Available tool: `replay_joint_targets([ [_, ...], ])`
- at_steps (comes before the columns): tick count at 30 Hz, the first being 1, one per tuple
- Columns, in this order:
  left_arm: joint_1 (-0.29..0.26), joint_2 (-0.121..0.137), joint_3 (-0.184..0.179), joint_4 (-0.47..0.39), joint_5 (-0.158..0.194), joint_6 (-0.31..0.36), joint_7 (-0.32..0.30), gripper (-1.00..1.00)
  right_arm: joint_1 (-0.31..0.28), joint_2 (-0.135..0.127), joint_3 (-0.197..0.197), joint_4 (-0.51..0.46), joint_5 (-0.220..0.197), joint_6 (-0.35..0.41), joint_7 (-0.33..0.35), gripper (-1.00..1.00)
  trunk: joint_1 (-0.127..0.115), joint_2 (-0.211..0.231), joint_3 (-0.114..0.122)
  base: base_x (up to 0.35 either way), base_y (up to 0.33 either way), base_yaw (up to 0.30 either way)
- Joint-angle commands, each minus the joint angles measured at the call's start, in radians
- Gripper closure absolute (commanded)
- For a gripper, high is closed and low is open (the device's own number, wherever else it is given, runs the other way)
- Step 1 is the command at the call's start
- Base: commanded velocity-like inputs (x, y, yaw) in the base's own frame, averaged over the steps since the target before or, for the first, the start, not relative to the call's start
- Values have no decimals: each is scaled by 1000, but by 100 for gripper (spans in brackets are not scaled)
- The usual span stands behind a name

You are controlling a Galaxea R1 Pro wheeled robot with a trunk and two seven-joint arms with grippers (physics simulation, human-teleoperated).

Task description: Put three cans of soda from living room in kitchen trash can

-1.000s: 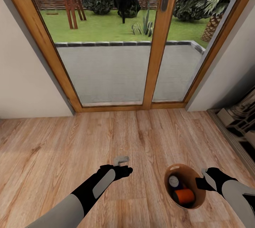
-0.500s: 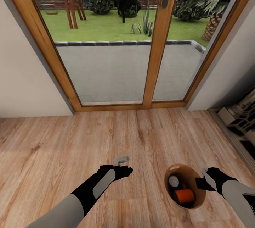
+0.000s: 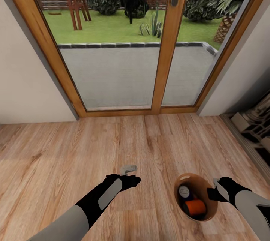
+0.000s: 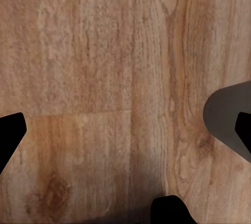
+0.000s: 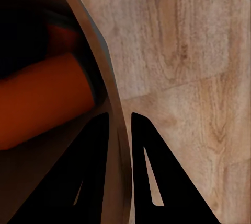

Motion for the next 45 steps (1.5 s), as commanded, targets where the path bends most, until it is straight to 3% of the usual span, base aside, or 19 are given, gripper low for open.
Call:
replay_joint_targets([
  [1,0,0,0,0,0,0,0,-100,0,0,0,0,-4,0,4,100,4,-7,-3,0,0,0],
  [12,0,0,0,1,0,0,-3,-100,0,1,0,1,-4,0,4,100,19,-35,-16,0,0,0],
  [45,0,0,0,1,0,-1,-4,-100,0,1,0,1,-4,0,4,100,107,-196,-88,0,0,0],
])
